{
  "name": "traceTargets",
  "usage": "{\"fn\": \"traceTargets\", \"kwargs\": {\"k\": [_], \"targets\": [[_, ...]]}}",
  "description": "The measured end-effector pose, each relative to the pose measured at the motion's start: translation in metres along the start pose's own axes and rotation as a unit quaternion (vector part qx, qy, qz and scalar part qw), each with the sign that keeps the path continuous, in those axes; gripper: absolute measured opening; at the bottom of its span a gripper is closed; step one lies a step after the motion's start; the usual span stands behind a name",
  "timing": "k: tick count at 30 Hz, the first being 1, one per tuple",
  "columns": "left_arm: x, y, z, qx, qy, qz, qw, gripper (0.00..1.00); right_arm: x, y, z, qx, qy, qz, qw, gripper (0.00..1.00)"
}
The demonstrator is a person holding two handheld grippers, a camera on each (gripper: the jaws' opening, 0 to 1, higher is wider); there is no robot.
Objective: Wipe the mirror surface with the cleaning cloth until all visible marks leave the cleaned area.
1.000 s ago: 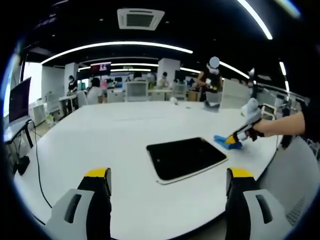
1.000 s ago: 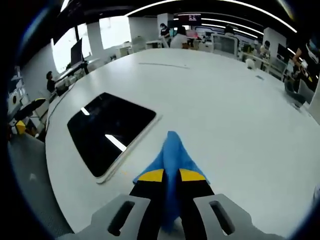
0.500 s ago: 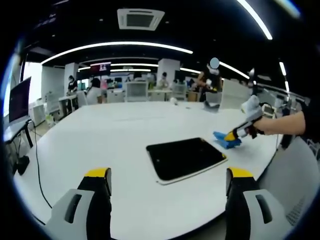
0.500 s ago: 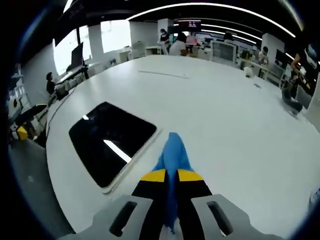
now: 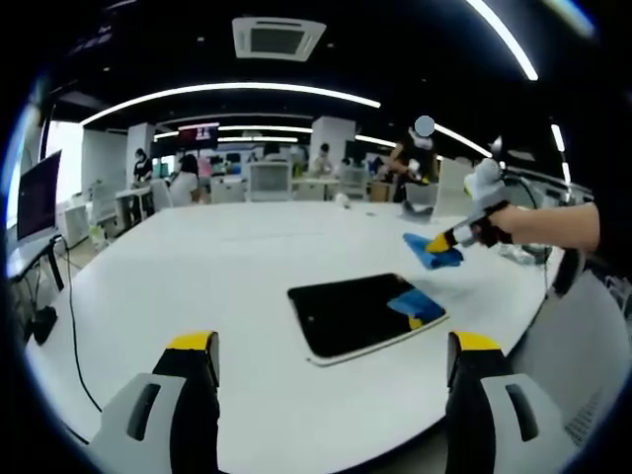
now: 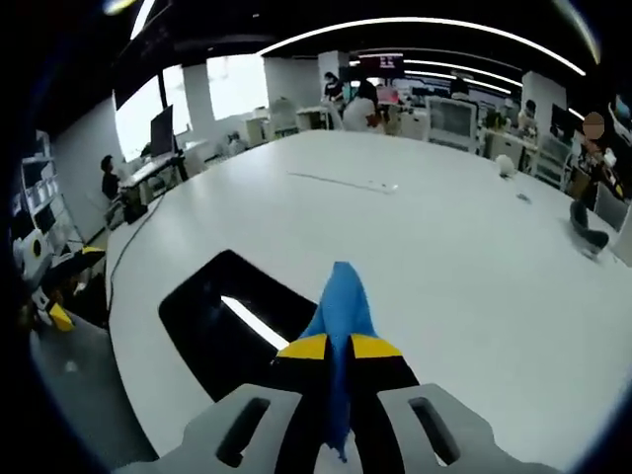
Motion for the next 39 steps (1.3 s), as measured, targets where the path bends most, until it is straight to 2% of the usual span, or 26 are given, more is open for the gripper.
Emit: {"fn": "traceTargets", "kwargs": {"k": [7,11,13,18,20,23,27,33,39], "targets": [[0.0,0.0,0.0,-0.001,-0.001,0.001,1.0,0.97,0.008,0.02,0.022,0.009,-0.015,0.012,0.9998,0.02],[-0.001,0.0,0.0,-0.001,0.001,0.002,1.0,0.97,0.008,0.041,0.024,0.011,-0.02,0.023,0.9995,0.02],[-0.001,0.0,0.0,-0.002,0.001,0.003,1.0,0.97,0.006,0.053,0.02,0.012,-0.023,0.03,0.9992,0.02],[-0.001,0.001,0.0,-0.004,0.002,0.003,1.0,0.97,-0.006,0.064,0.029,0.001,-0.054,0.066,0.9964,0.02],[-0.001,0.001,0.0,-0.004,0.001,0.002,1.0,0.97,-0.013,0.067,0.03,0.001,-0.054,0.073,0.9959,0.02],[-0.001,0.001,0.0,-0.003,0.001,0.002,1.0,0.97,-0.014,0.067,0.027,-0.001,-0.038,0.07,0.9968,0.02],[-0.001,0.001,0.0,-0.005,0.001,0.002,1.0,0.96,-0.014,0.069,0.025,-0.004,-0.038,0.076,0.9964,0.01],[-0.001,0.002,0.0,-0.008,0.0,0.004,1.0,0.96,-0.009,0.081,0.023,-0.01,-0.027,0.075,0.9968,0.01],[-0.001,0.001,0.0,-0.006,-0.001,0.005,1.0,0.96,-0.003,0.088,0.036,0.003,-0.016,0.071,0.9974,0.01]]}}
Point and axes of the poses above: the point that each gripper's makers call its tool centre point, and the gripper's own axes: y roughly forward along the fingers, z roughly to its left, x roughly out of its top, the point moved 9 cm from there along -y, roughly backward along the fingers, and after that the axes turned 10 degrees about -x, right-handed, at the moved point
